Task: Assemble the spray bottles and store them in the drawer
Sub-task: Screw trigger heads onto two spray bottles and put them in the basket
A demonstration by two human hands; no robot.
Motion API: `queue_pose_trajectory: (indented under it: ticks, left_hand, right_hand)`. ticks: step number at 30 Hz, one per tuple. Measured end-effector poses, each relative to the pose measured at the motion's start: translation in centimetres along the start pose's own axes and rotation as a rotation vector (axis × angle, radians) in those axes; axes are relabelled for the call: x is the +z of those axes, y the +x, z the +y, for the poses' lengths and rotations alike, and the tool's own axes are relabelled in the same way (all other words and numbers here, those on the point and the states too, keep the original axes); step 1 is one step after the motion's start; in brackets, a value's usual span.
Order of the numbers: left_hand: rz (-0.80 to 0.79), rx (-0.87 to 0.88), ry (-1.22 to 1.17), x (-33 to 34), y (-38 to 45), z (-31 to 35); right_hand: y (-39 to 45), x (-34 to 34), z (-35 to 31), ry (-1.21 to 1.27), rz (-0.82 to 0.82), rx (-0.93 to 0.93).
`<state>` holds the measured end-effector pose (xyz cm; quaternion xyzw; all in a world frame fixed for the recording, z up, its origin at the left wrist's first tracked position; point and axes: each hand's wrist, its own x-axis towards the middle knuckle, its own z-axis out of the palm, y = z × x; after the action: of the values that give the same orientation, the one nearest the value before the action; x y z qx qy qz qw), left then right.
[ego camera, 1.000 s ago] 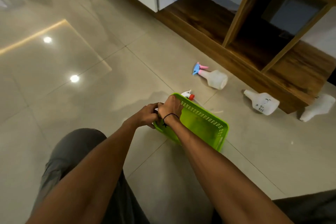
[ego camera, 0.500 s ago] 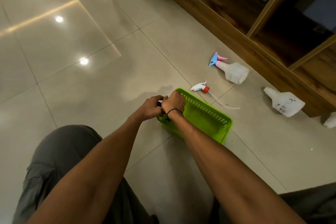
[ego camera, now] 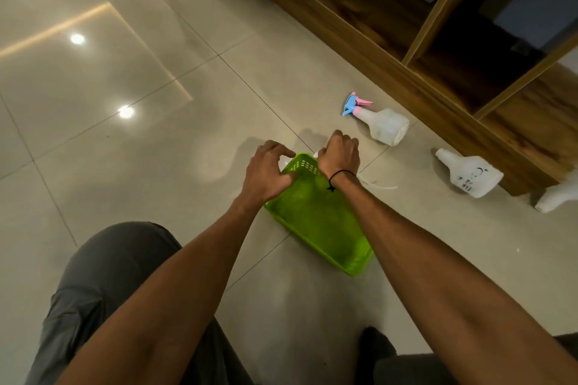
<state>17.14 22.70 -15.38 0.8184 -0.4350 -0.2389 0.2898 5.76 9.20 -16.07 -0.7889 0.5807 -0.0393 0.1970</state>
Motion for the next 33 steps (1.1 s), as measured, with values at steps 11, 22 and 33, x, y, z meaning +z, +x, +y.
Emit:
queue_pose_trajectory:
  ticks: [11,22,33]
  left_hand:
    - [0.048,0.06,-0.015,2.0,1.7,1.9]
    - [-0.055,0.168,-0.057,2.1,4.1,6.1]
    - [-0.448,0.395,0.061,3.8,7.5,10.9]
  right_hand:
    - [3.6,0.4,4.9,-0.114,-0.231,0.02]
    - [6.8,-6.1,5.4,-0.18,-0.3,-0.161]
    - [4.5,-11.7,11.2,0.215,-0.617,-0.261]
